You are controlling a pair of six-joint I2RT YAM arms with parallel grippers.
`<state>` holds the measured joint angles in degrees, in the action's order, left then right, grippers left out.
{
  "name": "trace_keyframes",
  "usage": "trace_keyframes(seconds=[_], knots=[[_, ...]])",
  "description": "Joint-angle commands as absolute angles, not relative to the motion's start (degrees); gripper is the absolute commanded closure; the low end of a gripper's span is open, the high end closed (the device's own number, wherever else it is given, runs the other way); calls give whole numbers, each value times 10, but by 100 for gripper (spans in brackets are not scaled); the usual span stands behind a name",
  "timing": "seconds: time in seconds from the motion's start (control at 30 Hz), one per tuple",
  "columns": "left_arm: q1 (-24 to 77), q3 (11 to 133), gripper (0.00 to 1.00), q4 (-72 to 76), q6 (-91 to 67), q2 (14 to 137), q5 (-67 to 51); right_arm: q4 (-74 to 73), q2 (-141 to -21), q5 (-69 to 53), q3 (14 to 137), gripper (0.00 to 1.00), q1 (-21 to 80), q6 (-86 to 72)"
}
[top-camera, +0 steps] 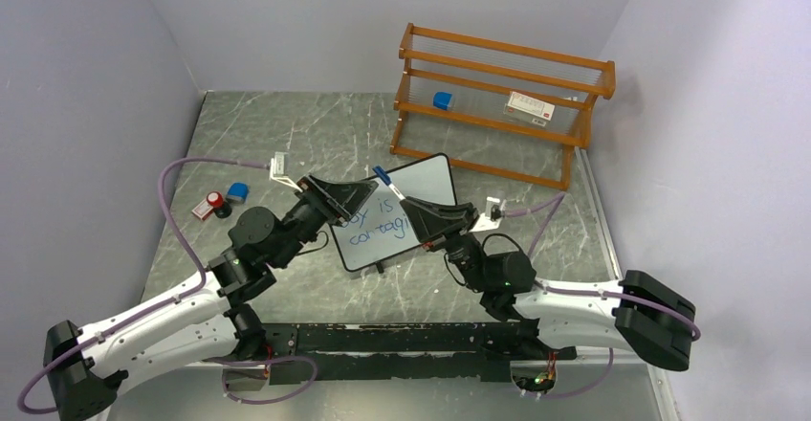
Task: Write a sentence on the whiteboard
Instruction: Close the whiteboard marker at the center of the board.
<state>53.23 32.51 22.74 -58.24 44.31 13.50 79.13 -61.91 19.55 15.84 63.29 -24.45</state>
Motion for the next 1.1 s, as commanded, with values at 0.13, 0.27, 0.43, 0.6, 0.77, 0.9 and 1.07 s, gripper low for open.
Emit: trace_keyframes(seconds=[0.13, 0.27, 0.43, 0.6, 0.77, 0.9, 1.07], knots=[[506, 409, 37, 154, -434, 455, 56, 719, -548, 177, 140, 100, 631, -276], [459, 427, 36, 159, -445, 483, -40, 689, -523, 163, 140, 100, 630, -291], [396, 397, 41, 234, -506, 498, -150, 674, -508, 154, 137, 100, 630, -309], [383, 379, 45, 307, -550, 513, -207, 671, -510, 146, 143, 100, 630, -318], [383, 378, 58, 329, -564, 522, -231, 682, -517, 147, 144, 100, 630, -326], [382, 366, 68, 342, -576, 525, -237, 693, -524, 145, 146, 100, 630, -331], [383, 352, 94, 369, -593, 532, -253, 703, -537, 143, 150, 100, 630, -338]])
